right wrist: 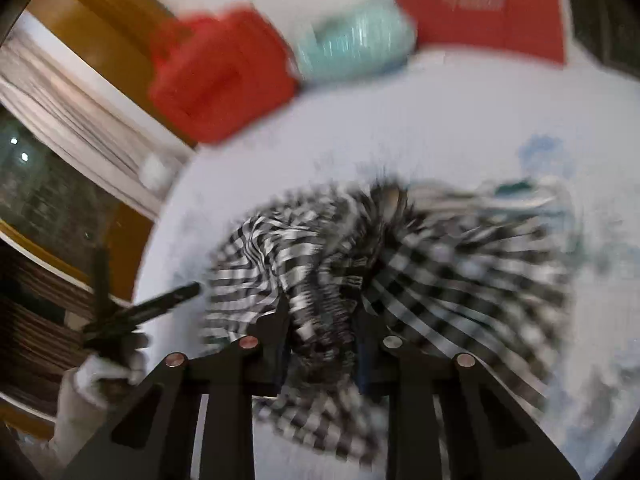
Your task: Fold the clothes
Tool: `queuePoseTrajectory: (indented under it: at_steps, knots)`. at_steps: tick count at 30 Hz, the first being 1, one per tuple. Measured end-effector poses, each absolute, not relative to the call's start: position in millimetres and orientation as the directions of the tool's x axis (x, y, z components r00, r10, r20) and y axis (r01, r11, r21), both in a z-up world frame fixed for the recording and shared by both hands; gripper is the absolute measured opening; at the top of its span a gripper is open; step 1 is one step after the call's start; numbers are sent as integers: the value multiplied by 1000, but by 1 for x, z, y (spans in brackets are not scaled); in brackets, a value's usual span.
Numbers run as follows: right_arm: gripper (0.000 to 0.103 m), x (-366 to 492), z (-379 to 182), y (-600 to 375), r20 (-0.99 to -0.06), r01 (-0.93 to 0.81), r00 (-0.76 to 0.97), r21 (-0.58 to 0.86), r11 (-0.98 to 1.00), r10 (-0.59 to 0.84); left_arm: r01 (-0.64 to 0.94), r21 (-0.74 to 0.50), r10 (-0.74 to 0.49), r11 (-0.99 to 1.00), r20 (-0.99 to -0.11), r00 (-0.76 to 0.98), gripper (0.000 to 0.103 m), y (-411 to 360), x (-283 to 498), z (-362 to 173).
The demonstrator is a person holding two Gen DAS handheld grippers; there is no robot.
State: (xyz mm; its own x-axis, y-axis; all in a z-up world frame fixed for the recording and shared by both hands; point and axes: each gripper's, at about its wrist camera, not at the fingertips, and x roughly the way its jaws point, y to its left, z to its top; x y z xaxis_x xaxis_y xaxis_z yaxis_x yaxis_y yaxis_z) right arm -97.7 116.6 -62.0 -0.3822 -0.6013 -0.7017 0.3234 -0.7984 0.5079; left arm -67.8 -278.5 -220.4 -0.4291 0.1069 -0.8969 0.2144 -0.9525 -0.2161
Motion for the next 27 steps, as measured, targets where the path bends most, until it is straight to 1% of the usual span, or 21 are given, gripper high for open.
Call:
queuePoseTrajectory:
  at_steps: [2,4,6,7,8,9,10,11,13,17,22,23,24,25,26,27]
  knots:
    - [23,-73,-46,150,-688,286,-443,499,-818,-575,190,-224,120,-956,-889,-441,65,-270,-69,-216]
    - [23,-58,-53,180,-724,214,-453,478,-852,-520,164,-227,136,-960,-889,-437,65,-257,-77,-217]
    - [31,-53,-79,198,-778,151,-401,464,-873,-483,139,-225,147,-964,-893,-426,65,-242,-86,-218]
    - [41,-52,-91,205,-799,124,-377,457,-881,-468,126,-223,152,-967,-895,-420,65,-235,-90,-218]
    - [47,-50,-97,211,-808,107,-370,454,-885,-459,112,-224,158,-968,-894,-419,65,-228,-90,-215]
    - [50,-48,-96,218,-802,95,-382,459,-883,-458,98,-224,164,-970,-892,-421,65,-221,-89,-211]
    - [63,-47,-90,225,-786,89,-410,471,-878,-463,84,-223,167,-971,-889,-426,65,-215,-90,-207]
    - [82,-45,-84,232,-769,83,-437,482,-872,-467,71,-220,169,-973,-886,-431,65,-210,-91,-203]
    - [97,-49,-70,243,-740,85,-473,502,-860,-479,53,-208,165,-977,-884,-437,65,-201,-96,-198]
    - [97,-77,-67,239,-732,112,-448,524,-845,-513,31,-185,153,-982,-885,-440,65,-190,-101,-194]
    - [97,-113,-92,217,-794,107,-342,499,-860,-503,27,-159,136,-987,-909,-395,65,-179,-126,-213]
    - [79,-115,-99,213,-803,113,-312,499,-859,-507,22,-166,145,-986,-911,-386,65,-177,-128,-216]
    - [53,-118,-104,207,-814,129,-282,493,-860,-508,11,-179,161,-984,-910,-381,65,-175,-129,-220]
    - [25,-118,-103,197,-830,180,-267,456,-871,-490,4,-178,163,-984,-908,-386,43,-172,-129,-221]
    - [25,-115,-94,185,-850,251,-289,378,-891,-441,1,-166,152,-986,-904,-400,4,-170,-128,-219]
    - [25,-110,-84,175,-858,308,-324,303,-902,-399,-3,-155,142,-988,-900,-413,5,-167,-127,-217]
